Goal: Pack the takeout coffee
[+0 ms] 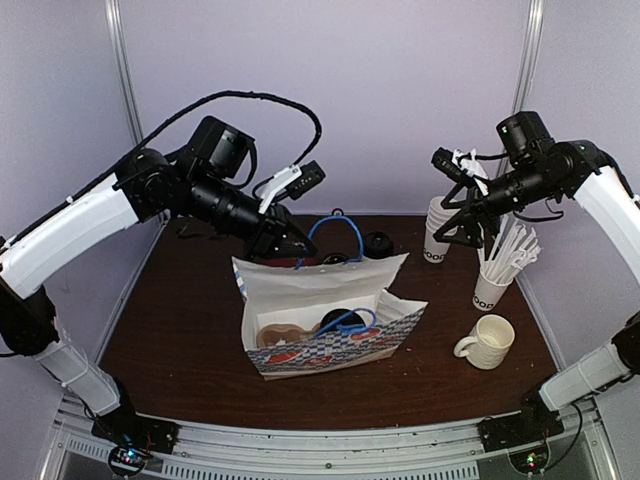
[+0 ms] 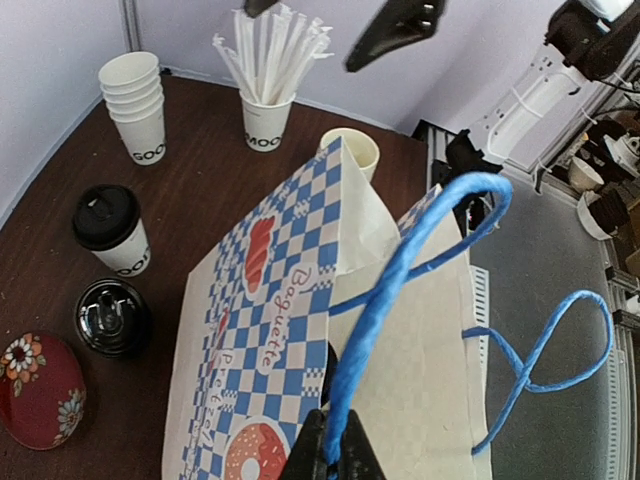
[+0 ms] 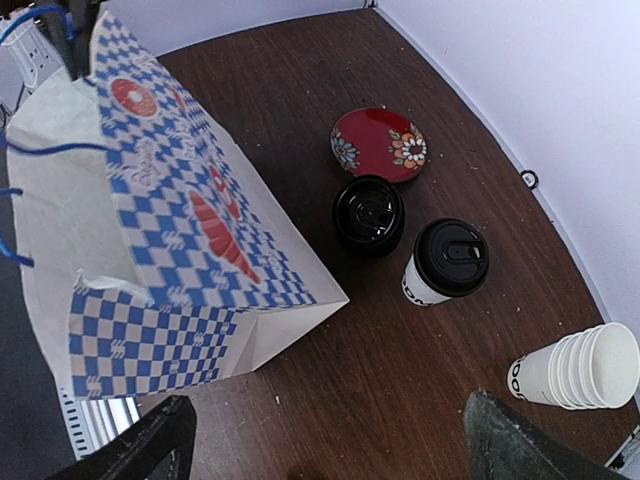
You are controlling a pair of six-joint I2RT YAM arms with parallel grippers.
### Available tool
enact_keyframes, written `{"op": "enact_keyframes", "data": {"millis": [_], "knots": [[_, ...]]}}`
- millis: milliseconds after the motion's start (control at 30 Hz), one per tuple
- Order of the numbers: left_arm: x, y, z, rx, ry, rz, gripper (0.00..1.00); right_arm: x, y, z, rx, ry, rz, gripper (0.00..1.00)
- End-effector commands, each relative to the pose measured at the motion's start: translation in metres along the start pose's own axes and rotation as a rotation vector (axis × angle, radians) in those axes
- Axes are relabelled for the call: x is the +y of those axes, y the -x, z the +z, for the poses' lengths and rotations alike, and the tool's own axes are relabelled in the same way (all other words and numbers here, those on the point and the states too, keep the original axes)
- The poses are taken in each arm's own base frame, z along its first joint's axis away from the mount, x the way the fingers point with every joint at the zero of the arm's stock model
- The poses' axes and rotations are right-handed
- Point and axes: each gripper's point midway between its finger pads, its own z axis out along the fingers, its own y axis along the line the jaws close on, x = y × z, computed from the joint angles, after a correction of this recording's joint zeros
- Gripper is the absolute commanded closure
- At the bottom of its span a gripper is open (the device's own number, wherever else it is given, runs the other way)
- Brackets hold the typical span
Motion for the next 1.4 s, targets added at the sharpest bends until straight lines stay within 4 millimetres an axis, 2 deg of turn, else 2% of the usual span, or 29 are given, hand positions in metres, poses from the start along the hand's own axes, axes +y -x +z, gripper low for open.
{"op": "enact_keyframes", "data": {"millis": [0,100,367,500,600,733,1100,1233,1367], "knots": [[-0.038,0.018,-0.002,-0.078,-0.057,0.03,1.0,-0.011,-0.003,0.005,0.006,-0.022,0.029,0.03],[-0.057,0.013,0.0,-0.066,-0.096,0.035,1.0,-0.013,-0.005,0.008,0.014,-0.018,0.034,0.03],[-0.107,-0.018,0.022,0.011,-0.236,0.031,1.0,-0.014,-0.009,0.014,0.031,-0.001,0.045,0.02],[-0.137,-0.022,0.024,0.031,-0.304,0.051,1.0,-0.014,-0.009,0.016,0.033,0.011,0.05,0.02],[-0.15,-0.024,0.024,0.041,-0.341,0.049,1.0,-0.013,-0.01,0.019,0.035,0.021,0.053,0.02],[-0.152,-0.03,0.027,0.066,-0.349,0.04,1.0,-0.013,-0.009,0.02,0.035,0.03,0.057,0.02],[-0.138,-0.03,0.032,0.086,-0.265,0.092,1.0,-0.007,-0.006,0.014,0.023,0.044,0.053,0.02],[-0.134,-0.027,0.031,0.08,-0.235,0.116,1.0,-0.005,-0.004,0.01,0.017,0.046,0.047,0.02],[-0.139,-0.019,0.025,0.054,-0.258,0.134,1.0,0.0,-0.006,0.01,0.02,0.071,0.05,0.03]]}}
